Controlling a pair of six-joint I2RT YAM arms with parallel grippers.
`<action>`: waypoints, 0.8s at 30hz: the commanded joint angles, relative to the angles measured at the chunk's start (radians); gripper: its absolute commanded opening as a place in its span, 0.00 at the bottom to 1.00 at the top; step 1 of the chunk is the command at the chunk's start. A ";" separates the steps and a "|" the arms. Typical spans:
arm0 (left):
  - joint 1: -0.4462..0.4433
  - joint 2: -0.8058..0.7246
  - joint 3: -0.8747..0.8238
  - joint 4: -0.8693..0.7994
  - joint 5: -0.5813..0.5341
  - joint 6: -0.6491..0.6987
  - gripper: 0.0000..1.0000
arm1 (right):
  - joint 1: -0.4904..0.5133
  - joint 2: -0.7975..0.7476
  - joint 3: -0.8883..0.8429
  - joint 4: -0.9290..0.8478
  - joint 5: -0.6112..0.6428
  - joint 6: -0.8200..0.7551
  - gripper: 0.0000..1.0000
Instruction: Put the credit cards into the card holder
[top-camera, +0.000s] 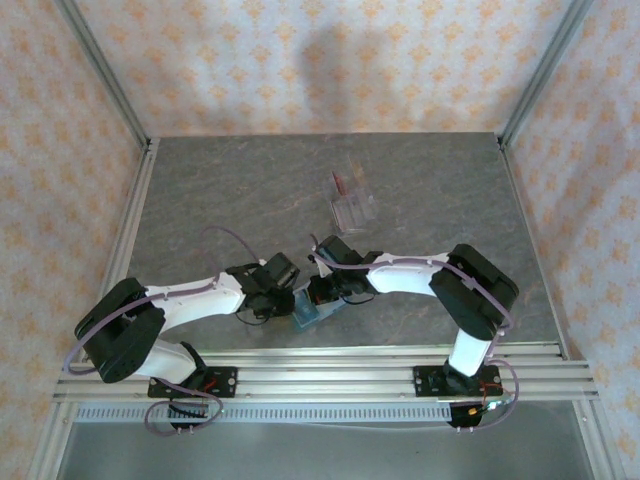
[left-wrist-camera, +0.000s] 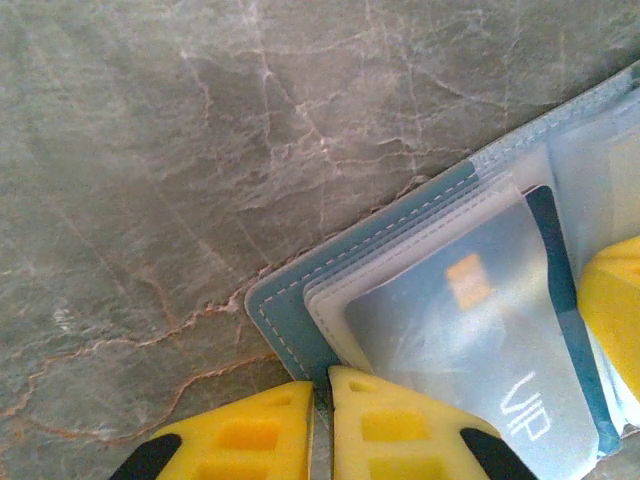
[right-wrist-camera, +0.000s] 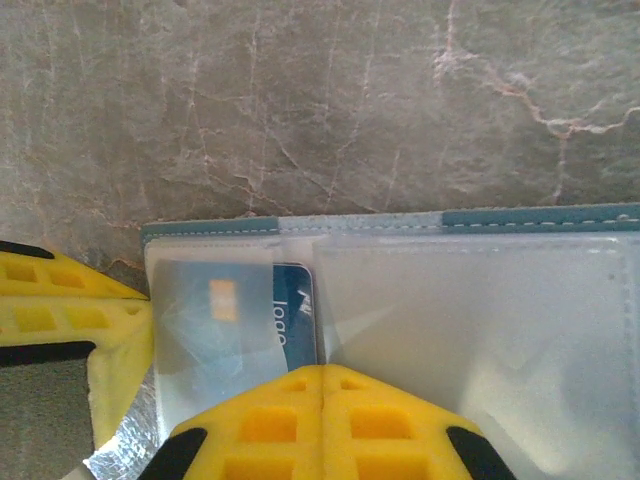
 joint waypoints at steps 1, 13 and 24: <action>-0.017 0.041 0.005 0.026 -0.014 -0.005 0.13 | 0.017 0.004 -0.012 0.071 -0.069 0.043 0.00; -0.020 0.076 0.034 0.014 -0.038 -0.012 0.11 | -0.033 -0.106 -0.041 0.035 0.122 0.057 0.00; -0.020 0.120 0.089 -0.018 -0.079 -0.005 0.11 | -0.068 -0.080 -0.040 -0.062 0.236 0.054 0.00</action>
